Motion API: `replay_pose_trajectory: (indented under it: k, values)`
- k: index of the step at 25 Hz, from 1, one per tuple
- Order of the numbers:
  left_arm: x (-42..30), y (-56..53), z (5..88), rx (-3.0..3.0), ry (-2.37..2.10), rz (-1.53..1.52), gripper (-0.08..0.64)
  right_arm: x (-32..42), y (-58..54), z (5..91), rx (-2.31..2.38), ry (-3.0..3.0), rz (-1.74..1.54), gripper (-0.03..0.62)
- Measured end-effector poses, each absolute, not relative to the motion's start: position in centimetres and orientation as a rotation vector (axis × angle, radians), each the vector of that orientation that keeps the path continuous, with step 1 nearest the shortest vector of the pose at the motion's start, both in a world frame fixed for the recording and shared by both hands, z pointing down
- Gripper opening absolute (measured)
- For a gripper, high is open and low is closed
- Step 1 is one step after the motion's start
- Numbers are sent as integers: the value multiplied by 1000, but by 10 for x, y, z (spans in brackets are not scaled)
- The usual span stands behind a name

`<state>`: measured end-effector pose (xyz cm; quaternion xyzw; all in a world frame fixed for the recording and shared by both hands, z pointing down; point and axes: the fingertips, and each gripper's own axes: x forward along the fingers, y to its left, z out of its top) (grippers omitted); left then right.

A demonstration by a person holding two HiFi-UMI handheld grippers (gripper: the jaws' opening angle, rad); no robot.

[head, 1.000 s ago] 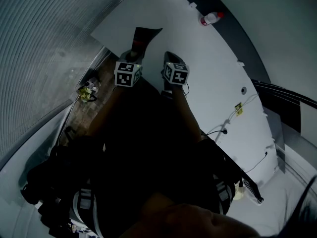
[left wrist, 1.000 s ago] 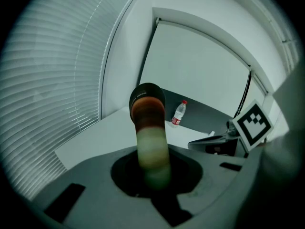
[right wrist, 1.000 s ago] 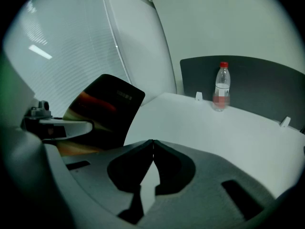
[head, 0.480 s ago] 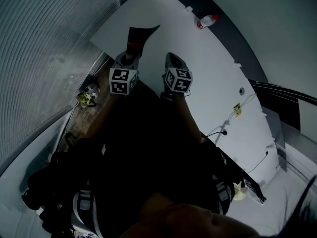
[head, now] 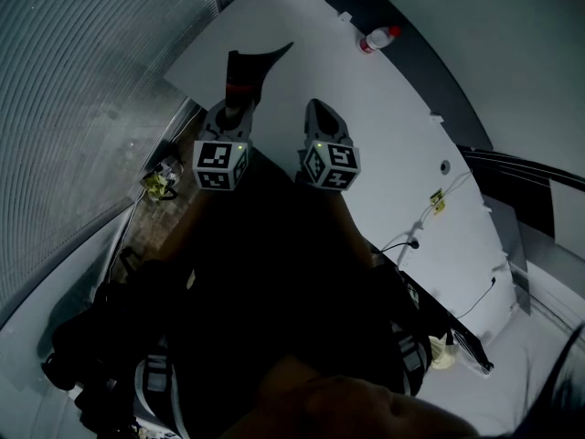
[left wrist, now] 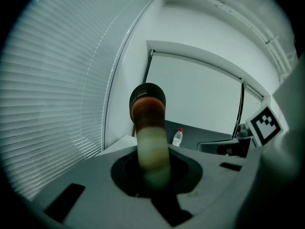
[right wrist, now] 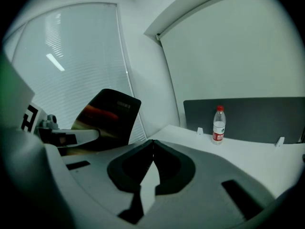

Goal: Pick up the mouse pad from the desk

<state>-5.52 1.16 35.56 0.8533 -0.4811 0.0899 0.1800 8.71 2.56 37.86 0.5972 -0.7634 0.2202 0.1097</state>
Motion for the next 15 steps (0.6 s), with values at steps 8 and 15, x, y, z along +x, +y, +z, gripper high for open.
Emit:
replay_pose_trajectory:
  k: [8, 15]
  values:
    - [-48, 26, 346, 2434, -1392, 218, 28, 86, 42, 368, 1785, -2316, 615, 3]
    - [-44, 34, 353, 2428, -1379, 230, 28, 82, 47, 369, 1761, -2340, 598, 3]
